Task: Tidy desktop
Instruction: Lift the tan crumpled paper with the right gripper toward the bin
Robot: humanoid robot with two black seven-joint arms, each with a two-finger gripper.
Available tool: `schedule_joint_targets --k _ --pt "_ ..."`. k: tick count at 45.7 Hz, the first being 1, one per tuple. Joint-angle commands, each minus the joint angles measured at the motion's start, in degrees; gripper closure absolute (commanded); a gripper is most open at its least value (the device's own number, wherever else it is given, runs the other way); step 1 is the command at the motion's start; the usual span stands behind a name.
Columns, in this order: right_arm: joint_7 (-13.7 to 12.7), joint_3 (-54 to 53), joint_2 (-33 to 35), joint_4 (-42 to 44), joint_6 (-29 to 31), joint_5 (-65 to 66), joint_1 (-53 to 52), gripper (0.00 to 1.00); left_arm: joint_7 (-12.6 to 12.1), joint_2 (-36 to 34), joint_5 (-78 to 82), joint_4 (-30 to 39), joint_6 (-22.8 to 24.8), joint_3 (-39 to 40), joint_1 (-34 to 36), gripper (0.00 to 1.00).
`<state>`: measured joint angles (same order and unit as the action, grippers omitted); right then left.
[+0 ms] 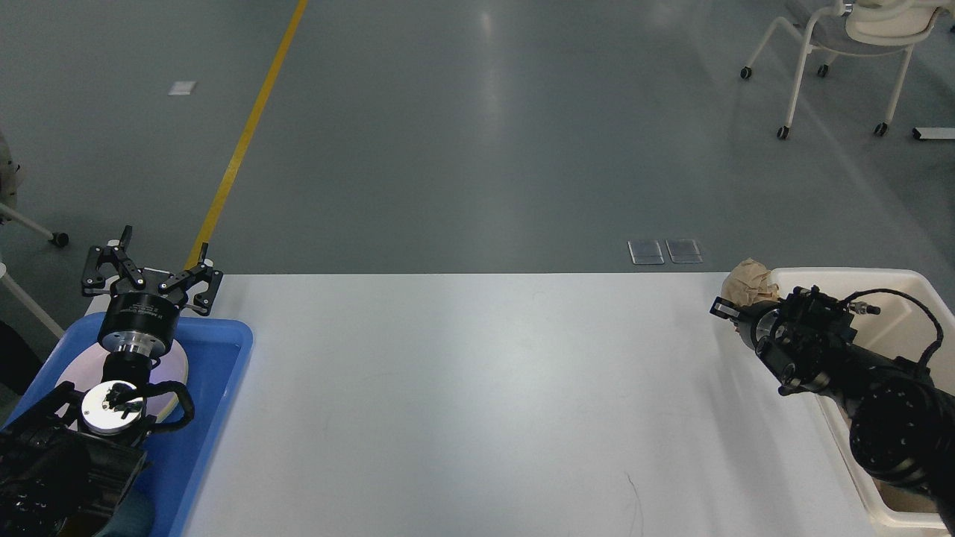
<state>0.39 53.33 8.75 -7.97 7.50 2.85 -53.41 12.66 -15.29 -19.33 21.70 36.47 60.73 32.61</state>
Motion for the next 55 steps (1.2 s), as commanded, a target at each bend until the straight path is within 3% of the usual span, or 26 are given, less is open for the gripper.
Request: schedule_joint_targets --k 1,10,13,23,27,34,42,47,55 --pt "5.31 4.05 1.62 -0.02 9.97 0.05 -6.35 1.0 0.0 0.0 0.0 0.0 0.0 0.0 0.0 0.03" --pt "14.36 8.98 3.03 0.41 27.81 0.05 -18.04 1.0 0.0 0.0 0.0 0.0 0.0 0.0 0.0 0.03" --pt "16.3 9.16 1.98 0.24 33.69 0.05 -22.25 1.0 0.0 0.0 0.0 0.0 0.0 0.0 0.0 0.03" --pt "17.27 8.9 -2.94 -0.99 45.66 -0.22 -28.5 1.0 0.0 0.0 0.0 0.0 0.0 0.0 0.0 0.03" --pt "16.92 8.89 -3.3 -9.75 45.76 -0.13 -33.76 1.0 0.0 0.0 0.0 0.0 0.0 0.0 0.0 0.03" --pt "16.04 9.07 0.74 -43.39 40.5 0.84 -51.16 1.0 0.0 0.0 0.0 0.0 0.0 0.0 0.0 0.03" --pt "10.78 9.07 1.36 -71.1 29.6 3.39 -63.13 1.0 0.0 0.0 0.0 0.0 0.0 0.0 0.0 0.03" --pt "7.26 8.98 1.01 -78.85 25.2 3.3 -64.72 1.0 0.0 0.0 0.0 0.0 0.0 0.0 0.0 0.03" --pt "6.73 9.6 1.09 -79.39 21.41 3.21 -64.19 1.0 0.0 0.0 0.0 0.0 0.0 0.0 0.0 0.03"
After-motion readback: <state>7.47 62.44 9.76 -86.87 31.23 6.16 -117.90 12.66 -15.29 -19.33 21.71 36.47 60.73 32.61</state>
